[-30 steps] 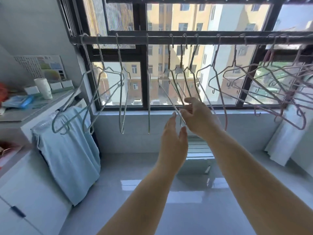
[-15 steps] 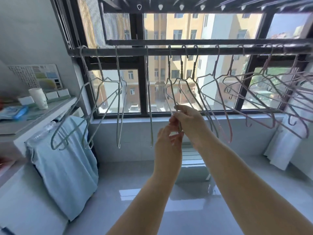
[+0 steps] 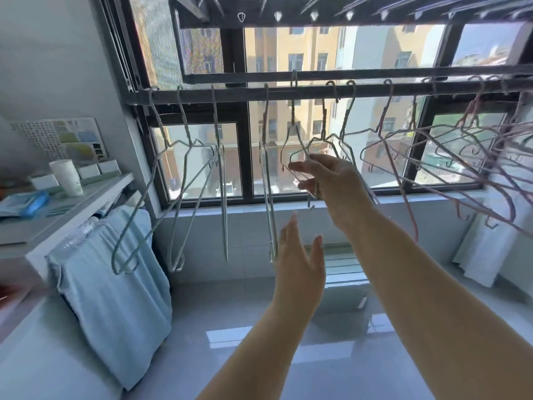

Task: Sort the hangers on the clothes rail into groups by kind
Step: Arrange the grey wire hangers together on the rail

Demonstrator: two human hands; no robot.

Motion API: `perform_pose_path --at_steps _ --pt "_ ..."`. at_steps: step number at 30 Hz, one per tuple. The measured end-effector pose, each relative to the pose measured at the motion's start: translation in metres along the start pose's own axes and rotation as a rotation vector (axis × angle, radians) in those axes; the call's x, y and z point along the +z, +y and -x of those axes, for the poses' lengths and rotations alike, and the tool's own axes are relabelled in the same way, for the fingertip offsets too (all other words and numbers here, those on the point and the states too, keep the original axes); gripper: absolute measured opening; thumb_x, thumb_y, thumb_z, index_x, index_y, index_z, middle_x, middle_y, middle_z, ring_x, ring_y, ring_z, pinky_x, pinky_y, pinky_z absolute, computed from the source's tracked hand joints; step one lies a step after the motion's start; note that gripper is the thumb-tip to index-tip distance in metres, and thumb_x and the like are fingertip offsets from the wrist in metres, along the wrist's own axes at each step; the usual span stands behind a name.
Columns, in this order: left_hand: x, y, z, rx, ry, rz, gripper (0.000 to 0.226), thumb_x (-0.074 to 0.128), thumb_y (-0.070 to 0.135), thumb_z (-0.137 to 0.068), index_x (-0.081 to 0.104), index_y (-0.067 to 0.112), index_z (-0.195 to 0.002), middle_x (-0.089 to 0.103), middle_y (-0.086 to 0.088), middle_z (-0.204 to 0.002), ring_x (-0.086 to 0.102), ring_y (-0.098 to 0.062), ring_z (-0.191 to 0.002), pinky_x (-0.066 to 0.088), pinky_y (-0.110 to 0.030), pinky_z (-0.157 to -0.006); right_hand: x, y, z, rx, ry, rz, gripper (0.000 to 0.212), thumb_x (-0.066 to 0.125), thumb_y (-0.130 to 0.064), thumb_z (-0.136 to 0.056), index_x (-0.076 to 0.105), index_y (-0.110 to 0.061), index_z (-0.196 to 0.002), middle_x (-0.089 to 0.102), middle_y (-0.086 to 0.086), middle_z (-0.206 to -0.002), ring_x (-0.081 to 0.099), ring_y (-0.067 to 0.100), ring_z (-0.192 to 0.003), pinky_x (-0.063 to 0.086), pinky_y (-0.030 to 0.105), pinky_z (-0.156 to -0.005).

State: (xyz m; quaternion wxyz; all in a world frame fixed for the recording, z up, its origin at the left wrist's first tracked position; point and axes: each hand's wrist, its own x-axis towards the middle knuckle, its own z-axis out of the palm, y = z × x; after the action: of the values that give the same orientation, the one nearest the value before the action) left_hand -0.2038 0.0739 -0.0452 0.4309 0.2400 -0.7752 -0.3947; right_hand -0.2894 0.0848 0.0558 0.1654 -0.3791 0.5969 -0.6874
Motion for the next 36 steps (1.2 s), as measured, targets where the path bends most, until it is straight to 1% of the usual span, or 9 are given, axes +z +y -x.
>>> perform_pose_path --at_steps 5,8,13,20,22,25,28,32,36 --pt "-0.002 -0.018 0.000 -0.092 -0.134 -0.007 0.061 0.041 0.016 -0.094 0.006 0.014 -0.144 0.014 -0.004 -0.152 0.014 -0.014 -0.140 0.008 -0.022 -0.113 0.011 0.026 -0.004 0.101 0.011 0.071 0.020 0.052 -0.017 -0.091 0.064 -0.024 -0.076 0.069 0.013 -0.106 0.049 0.005 -0.043 0.048 0.040 -0.076" --pt "-0.003 -0.039 0.001 -0.138 -0.204 -0.047 0.063 0.038 0.012 -0.094 -0.001 0.011 -0.144 0.003 -0.004 -0.154 0.005 -0.013 -0.141 0.000 -0.010 -0.101 0.014 0.059 0.006 0.213 0.046 0.111 0.018 0.050 -0.015 -0.092 0.065 -0.016 -0.082 0.070 0.014 -0.103 0.048 0.004 -0.039 0.047 0.032 -0.063" --pt "-0.005 -0.084 0.001 -0.287 -0.276 -0.094 0.058 0.037 0.008 -0.093 0.006 0.004 -0.143 0.016 -0.018 -0.150 0.019 -0.028 -0.137 0.014 -0.023 -0.108 -0.002 0.109 0.044 0.357 0.097 0.122 0.022 0.039 -0.005 -0.096 0.056 0.001 -0.110 0.068 0.005 -0.081 0.039 0.002 -0.031 0.039 0.016 -0.042" --pt "-0.025 -0.150 -0.014 -0.492 -0.280 -0.174 0.073 0.047 0.026 -0.092 -0.003 0.021 -0.144 0.001 -0.010 -0.154 0.003 -0.025 -0.141 0.007 -0.040 -0.115 -0.068 0.137 0.101 0.506 0.195 0.121 0.026 0.041 -0.001 -0.092 0.067 -0.003 -0.091 0.040 -0.010 -0.043 0.033 0.001 -0.032 0.027 0.012 -0.034" --pt "-0.036 -0.168 -0.013 -0.515 -0.349 -0.315 0.069 0.049 0.034 -0.091 0.006 0.025 -0.144 0.005 -0.008 -0.154 0.006 -0.027 -0.141 0.008 -0.044 -0.115 -0.092 0.136 0.107 0.524 0.177 0.164 0.016 0.054 -0.005 -0.088 0.070 -0.006 -0.088 0.039 -0.012 -0.034 0.031 0.001 -0.029 0.026 0.012 -0.034" --pt "-0.046 -0.193 -0.004 -0.513 -0.527 -0.385 0.043 0.050 0.043 -0.087 0.040 0.033 -0.128 0.039 -0.001 -0.141 0.032 -0.023 -0.131 0.018 -0.049 -0.112 -0.121 0.140 0.104 0.541 0.166 0.130 0.009 0.063 -0.005 -0.082 0.067 -0.002 -0.090 0.040 -0.012 -0.031 0.030 0.001 -0.026 0.027 0.011 -0.032" --pt "-0.049 -0.202 0.008 -0.522 -0.527 -0.362 0.012 0.051 0.033 -0.090 0.050 0.033 -0.102 0.057 0.000 -0.110 0.051 -0.023 -0.110 0.032 -0.042 -0.104 -0.139 0.150 0.093 0.562 0.148 0.127 0.006 0.066 -0.004 -0.080 0.067 -0.002 -0.085 0.041 -0.012 -0.033 0.030 0.001 -0.028 0.028 0.012 -0.033" --pt "-0.055 -0.181 0.021 -0.520 -0.476 -0.180 0.013 0.054 0.008 -0.089 0.062 0.016 -0.083 0.064 0.003 -0.082 0.054 -0.010 -0.076 0.041 -0.005 -0.063 -0.159 0.172 0.086 0.504 0.197 0.243 0.006 0.073 -0.011 -0.075 0.069 -0.013 -0.073 0.060 -0.003 -0.056 0.050 0.011 -0.056 0.040 0.018 -0.056" --pt "-0.057 -0.164 0.038 -0.572 -0.411 -0.079 0.015 0.057 0.005 -0.086 0.066 0.015 -0.080 0.065 0.021 -0.057 0.057 0.008 -0.057 0.039 -0.006 -0.048 -0.172 0.198 0.086 0.470 0.253 0.678 0.048 0.069 -0.021 -0.079 0.051 -0.009 -0.123 0.055 0.014 -0.114 0.048 0.028 -0.112 0.038 0.034 -0.097"
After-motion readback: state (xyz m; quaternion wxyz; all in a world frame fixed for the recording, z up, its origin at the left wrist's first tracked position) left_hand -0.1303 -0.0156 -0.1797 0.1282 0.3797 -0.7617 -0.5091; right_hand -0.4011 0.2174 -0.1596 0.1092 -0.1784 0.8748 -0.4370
